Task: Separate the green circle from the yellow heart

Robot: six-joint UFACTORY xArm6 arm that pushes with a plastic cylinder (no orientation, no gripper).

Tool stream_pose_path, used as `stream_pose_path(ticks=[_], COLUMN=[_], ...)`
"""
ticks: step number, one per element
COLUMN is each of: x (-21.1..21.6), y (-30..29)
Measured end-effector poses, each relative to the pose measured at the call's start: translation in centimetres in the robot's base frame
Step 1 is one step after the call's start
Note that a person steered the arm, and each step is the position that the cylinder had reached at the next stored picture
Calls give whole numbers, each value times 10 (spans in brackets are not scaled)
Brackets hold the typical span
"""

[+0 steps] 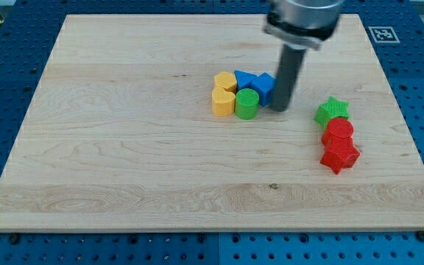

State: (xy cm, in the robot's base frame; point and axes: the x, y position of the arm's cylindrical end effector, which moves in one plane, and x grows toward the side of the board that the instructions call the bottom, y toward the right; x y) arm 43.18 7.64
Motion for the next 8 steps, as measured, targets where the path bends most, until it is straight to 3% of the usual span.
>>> stream_pose_path(ticks=[2,3,4,5,8], x=[6,49,51,35,8], y=[-30,-36,-73,-97,-65])
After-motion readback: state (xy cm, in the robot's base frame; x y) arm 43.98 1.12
